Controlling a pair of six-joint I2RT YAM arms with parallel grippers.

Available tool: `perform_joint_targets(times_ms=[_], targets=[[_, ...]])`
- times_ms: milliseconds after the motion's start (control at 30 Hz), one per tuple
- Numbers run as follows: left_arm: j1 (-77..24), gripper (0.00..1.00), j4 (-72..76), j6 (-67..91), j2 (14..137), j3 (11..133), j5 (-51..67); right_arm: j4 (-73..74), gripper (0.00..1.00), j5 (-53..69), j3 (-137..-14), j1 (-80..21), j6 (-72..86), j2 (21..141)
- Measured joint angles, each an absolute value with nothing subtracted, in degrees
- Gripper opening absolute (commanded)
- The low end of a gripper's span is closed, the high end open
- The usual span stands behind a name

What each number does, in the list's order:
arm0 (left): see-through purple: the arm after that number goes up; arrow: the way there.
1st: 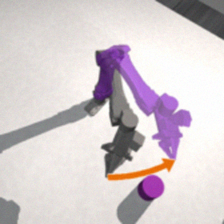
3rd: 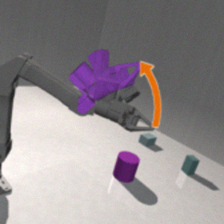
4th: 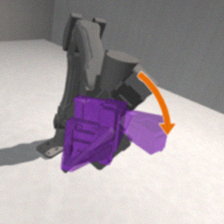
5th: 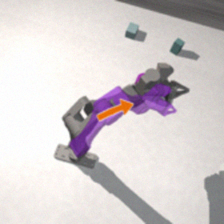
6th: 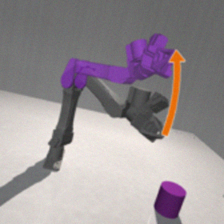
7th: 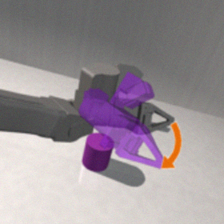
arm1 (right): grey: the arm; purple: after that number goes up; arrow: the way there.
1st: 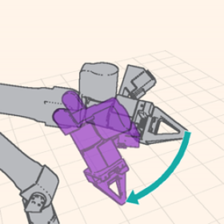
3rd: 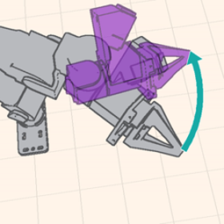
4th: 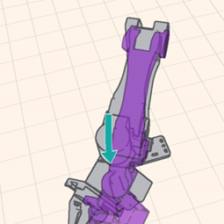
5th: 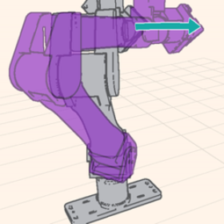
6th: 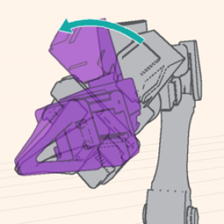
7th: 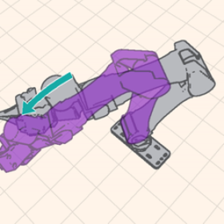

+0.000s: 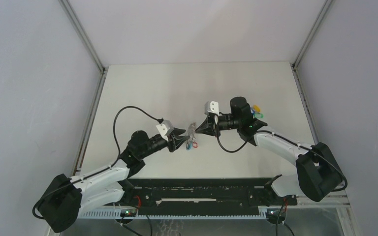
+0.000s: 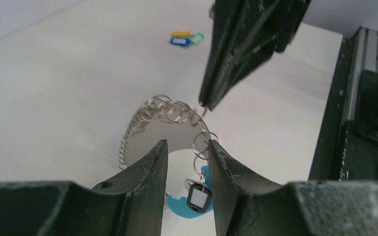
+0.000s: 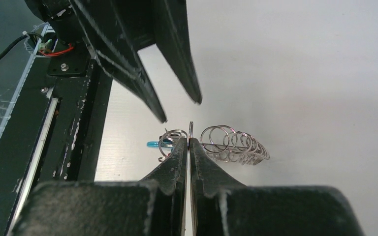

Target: Put the keys on the keyring

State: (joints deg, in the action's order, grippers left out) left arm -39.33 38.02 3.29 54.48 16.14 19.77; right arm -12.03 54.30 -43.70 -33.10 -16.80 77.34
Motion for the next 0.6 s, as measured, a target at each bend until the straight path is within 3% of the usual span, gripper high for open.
perform_joint_targets(times_ms=[500,600], targets=[[-38.48,0.42,35.4,-2.5,60.4,21.47,28.03,-8.19,0.0,55.86,-45.21,-33.15,-19.86,77.34],[-38.11,0.38,35.38,-2.94,61.06,22.0,28.91,-7.7,0.0,56.07,-45.6,-33.15,-20.29,77.34]])
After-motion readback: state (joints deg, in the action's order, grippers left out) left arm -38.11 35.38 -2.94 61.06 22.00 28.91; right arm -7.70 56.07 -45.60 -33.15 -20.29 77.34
